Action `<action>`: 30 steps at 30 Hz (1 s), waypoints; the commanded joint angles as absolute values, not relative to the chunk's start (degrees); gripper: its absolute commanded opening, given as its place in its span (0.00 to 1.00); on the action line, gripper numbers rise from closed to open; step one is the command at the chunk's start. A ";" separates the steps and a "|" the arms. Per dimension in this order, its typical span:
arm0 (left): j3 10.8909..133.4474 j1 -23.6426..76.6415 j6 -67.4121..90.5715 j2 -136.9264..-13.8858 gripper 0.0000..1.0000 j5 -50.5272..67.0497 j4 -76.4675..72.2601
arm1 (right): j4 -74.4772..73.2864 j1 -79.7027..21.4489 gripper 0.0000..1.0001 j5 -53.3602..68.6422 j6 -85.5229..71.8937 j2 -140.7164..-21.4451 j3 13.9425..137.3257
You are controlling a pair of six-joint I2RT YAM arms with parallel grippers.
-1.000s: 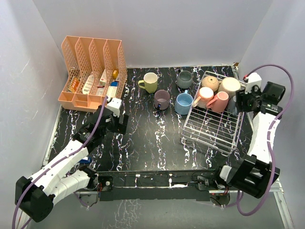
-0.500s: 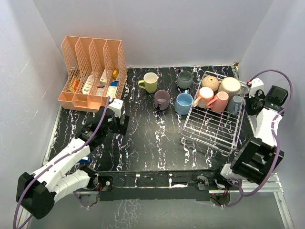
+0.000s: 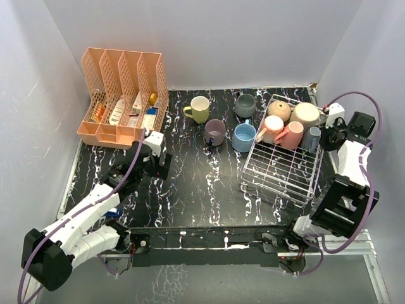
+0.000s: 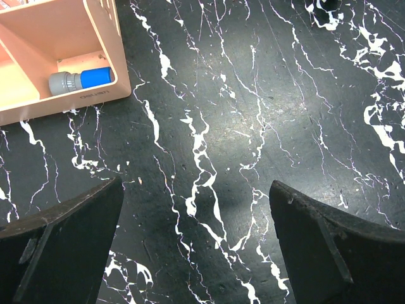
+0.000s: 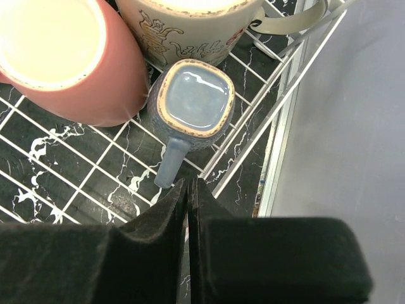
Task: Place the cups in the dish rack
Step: Turn the cup upside down in the dish rack.
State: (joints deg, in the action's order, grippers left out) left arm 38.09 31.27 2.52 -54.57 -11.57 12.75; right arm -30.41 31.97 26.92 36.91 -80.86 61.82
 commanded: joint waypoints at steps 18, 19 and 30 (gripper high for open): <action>38.03 31.02 2.26 -55.42 0.97 -11.02 12.17 | -23.74 29.72 0.08 21.09 34.94 -82.92 61.74; 37.99 31.00 2.23 -55.42 0.97 -11.01 12.25 | -23.73 29.71 0.08 20.95 35.13 -83.01 61.63; 37.98 31.02 2.23 -55.38 0.97 -10.94 12.22 | -23.69 27.05 0.08 21.53 33.97 -84.02 59.81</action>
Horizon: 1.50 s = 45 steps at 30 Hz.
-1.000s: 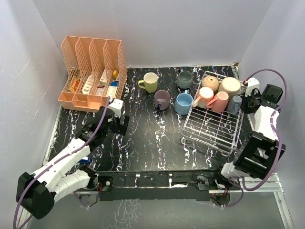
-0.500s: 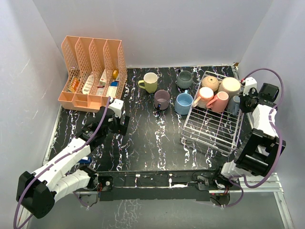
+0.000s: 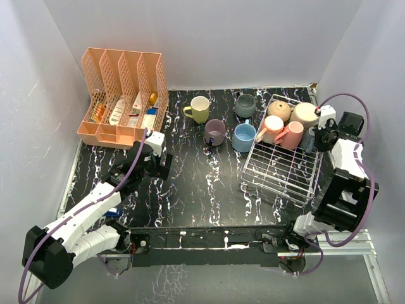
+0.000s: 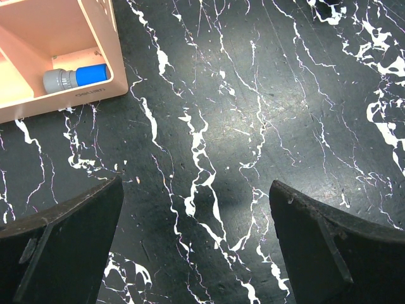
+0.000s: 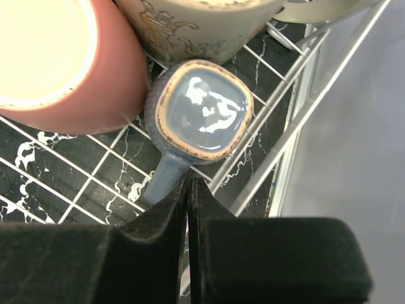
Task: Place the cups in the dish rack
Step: Turn the cup upside down in the dish rack.
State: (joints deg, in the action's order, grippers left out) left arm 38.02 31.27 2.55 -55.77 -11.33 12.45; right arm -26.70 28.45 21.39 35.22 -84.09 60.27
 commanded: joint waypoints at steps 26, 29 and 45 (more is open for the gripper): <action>38.20 31.00 2.27 -55.11 0.97 -10.54 12.45 | -29.99 24.43 0.09 25.38 34.57 -79.11 60.50; 38.27 31.00 2.40 -54.95 0.97 -10.34 12.48 | -32.08 24.43 0.09 26.84 35.27 -77.47 60.69; 38.75 31.01 2.86 -54.07 0.97 -7.72 12.48 | -43.86 18.08 0.11 47.83 34.33 -74.62 67.67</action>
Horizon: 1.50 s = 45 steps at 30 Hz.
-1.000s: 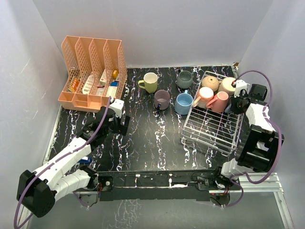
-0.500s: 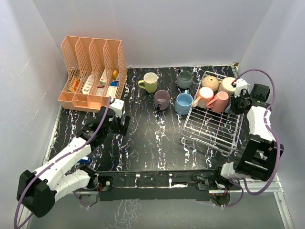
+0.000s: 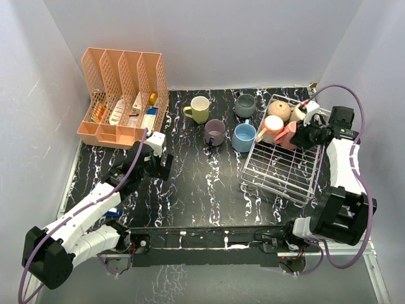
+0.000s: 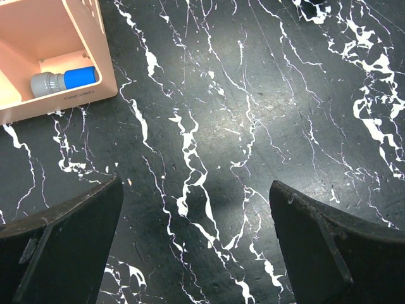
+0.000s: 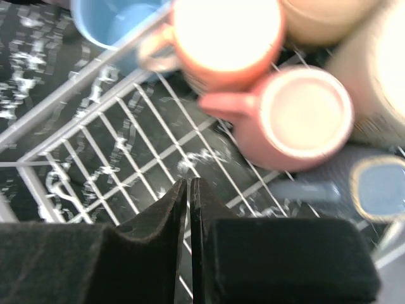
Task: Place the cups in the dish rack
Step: Turn the cup upside down in the dish rack, then pick up the cup at the center of the board.
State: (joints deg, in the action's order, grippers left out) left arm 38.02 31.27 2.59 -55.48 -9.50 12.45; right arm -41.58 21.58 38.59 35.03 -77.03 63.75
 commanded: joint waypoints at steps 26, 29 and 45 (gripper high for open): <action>43.58 31.00 36.55 -66.01 0.97 10.53 -6.17 | -29.63 5.42 0.35 73.15 26.00 -75.11 59.80; 47.77 30.87 40.59 -72.87 0.96 10.34 -7.14 | -29.66 5.53 0.47 74.36 26.51 -73.43 58.28; 91.81 30.58 32.53 -110.55 0.73 -10.20 20.50 | -20.80 5.49 0.63 66.19 17.09 -69.18 54.84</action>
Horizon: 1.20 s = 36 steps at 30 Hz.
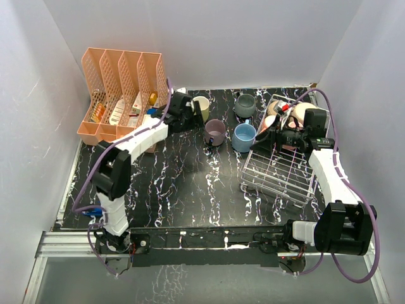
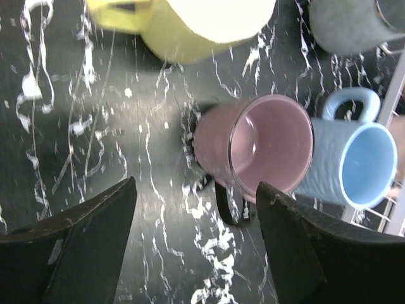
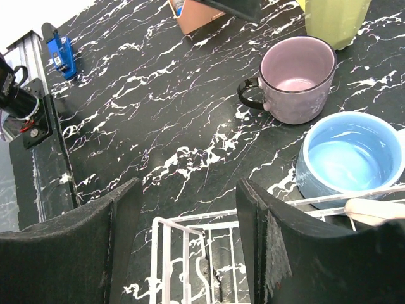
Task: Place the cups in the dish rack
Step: Pick up the cup at the center of the board.
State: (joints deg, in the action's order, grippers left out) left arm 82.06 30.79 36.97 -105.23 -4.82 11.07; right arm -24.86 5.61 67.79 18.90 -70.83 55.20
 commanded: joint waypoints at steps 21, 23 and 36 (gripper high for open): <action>111.50 32.61 18.11 -126.16 0.55 -1.36 26.98 | -19.54 5.47 0.64 64.86 16.37 -69.17 53.96; 112.39 32.70 17.94 -127.12 0.51 -1.67 27.65 | -19.60 5.50 0.64 64.89 16.43 -69.27 53.92; 118.53 33.57 16.88 -132.04 0.30 -2.11 32.09 | -19.52 5.52 0.64 65.12 16.44 -69.19 53.75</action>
